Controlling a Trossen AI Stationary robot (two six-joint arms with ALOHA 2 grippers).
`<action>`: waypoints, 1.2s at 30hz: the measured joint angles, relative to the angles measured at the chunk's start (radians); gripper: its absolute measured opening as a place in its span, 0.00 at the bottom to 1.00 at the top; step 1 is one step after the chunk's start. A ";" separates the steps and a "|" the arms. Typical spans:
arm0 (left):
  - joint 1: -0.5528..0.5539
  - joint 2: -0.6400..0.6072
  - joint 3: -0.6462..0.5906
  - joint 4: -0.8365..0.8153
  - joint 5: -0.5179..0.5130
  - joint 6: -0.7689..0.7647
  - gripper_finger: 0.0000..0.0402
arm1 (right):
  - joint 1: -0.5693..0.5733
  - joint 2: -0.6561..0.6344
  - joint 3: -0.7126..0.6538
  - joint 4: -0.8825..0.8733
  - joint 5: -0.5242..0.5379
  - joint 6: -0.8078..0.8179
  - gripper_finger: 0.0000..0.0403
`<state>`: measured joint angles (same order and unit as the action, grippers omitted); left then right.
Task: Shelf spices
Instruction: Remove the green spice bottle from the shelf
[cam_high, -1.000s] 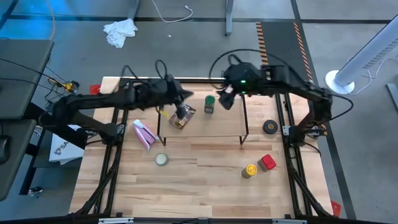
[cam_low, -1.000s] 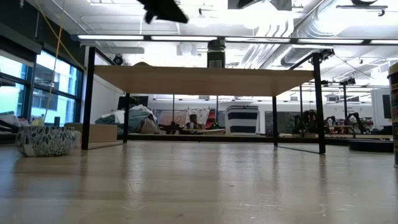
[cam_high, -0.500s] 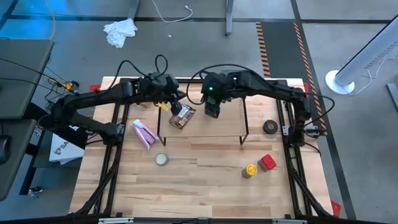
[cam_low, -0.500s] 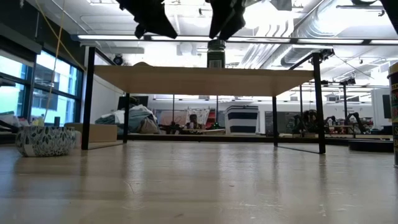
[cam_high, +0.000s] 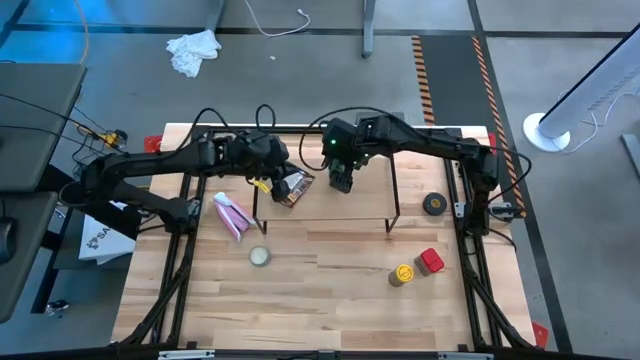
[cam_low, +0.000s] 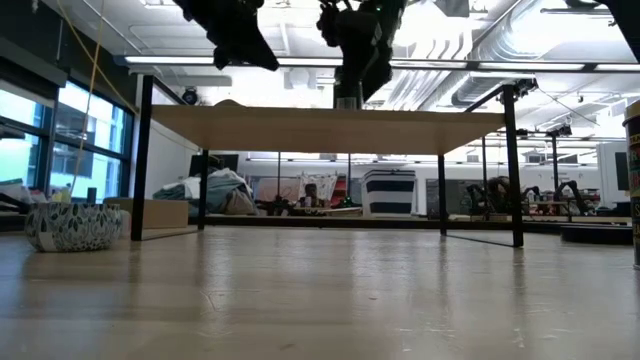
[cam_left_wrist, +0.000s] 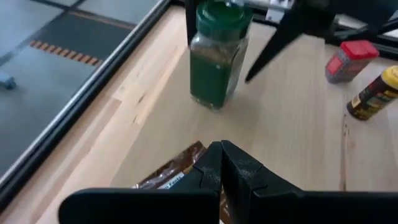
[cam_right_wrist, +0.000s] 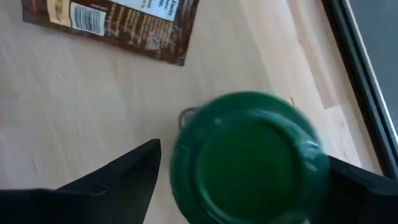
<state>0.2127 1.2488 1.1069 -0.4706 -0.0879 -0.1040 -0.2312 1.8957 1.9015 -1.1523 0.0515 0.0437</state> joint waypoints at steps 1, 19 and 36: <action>0.000 -0.006 0.000 0.001 0.000 0.004 0.00 | 0.001 -0.001 -0.012 0.028 0.000 0.000 0.81; 0.028 -0.275 0.001 0.185 -0.082 0.075 0.00 | 0.037 -0.114 0.090 -0.109 0.063 0.105 0.45; 0.087 -0.326 0.001 0.156 -0.171 0.061 0.23 | 0.727 -0.244 -0.025 -0.209 0.115 1.105 0.45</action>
<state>0.2996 0.9226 1.1080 -0.3147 -0.2593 -0.0428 0.4960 1.6521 1.8766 -1.3615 0.1665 1.1491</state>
